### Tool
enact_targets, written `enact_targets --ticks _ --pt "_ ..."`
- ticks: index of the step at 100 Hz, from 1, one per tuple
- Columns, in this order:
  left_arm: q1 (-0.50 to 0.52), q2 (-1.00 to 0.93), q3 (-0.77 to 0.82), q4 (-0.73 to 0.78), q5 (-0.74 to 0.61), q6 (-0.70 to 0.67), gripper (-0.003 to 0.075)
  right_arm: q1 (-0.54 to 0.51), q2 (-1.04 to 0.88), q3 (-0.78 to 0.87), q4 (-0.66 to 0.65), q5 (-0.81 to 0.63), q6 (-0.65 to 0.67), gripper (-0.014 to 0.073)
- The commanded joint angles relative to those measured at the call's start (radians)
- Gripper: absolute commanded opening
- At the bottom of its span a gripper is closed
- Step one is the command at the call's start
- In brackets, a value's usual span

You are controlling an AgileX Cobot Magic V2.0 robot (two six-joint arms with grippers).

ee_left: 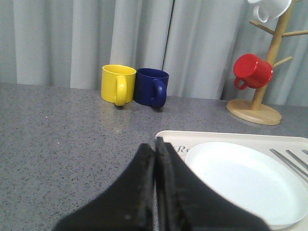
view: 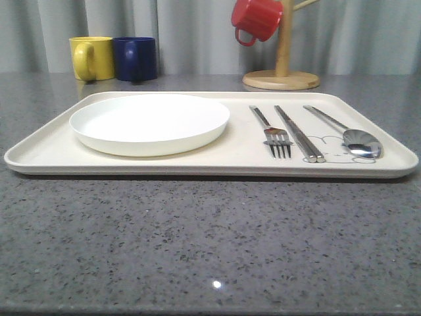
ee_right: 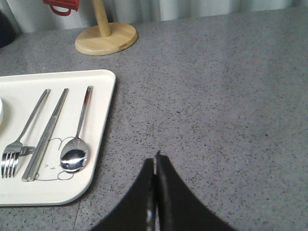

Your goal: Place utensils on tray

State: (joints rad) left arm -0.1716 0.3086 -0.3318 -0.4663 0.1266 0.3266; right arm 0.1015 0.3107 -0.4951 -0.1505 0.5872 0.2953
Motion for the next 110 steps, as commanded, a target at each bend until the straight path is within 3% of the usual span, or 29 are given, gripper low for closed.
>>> enact_targets --ticks 1,29,42,62,90,110 --pt "-0.006 0.006 -0.025 -0.003 -0.078 -0.005 -0.0018 -0.008 0.004 -0.027 -0.019 -0.082 -0.008 -0.0068" --pt "-0.006 0.006 -0.025 -0.003 -0.078 -0.005 -0.0018 -0.009 -0.001 -0.024 -0.025 -0.095 -0.009 -0.0068" --pt "-0.006 0.006 -0.025 -0.003 -0.078 -0.005 -0.0018 -0.009 -0.049 0.002 0.013 -0.172 -0.042 -0.0068" --pt "-0.006 0.006 -0.025 -0.003 -0.078 -0.005 -0.0018 -0.018 -0.158 0.13 0.129 -0.313 -0.216 -0.0068" --pt "-0.006 0.006 -0.025 -0.003 -0.078 -0.005 -0.0018 -0.1 -0.293 0.295 0.172 -0.4 -0.223 -0.0068" --pt "-0.006 0.006 -0.025 -0.003 -0.078 -0.005 -0.0018 -0.11 -0.344 0.417 0.172 -0.546 -0.223 -0.0068"
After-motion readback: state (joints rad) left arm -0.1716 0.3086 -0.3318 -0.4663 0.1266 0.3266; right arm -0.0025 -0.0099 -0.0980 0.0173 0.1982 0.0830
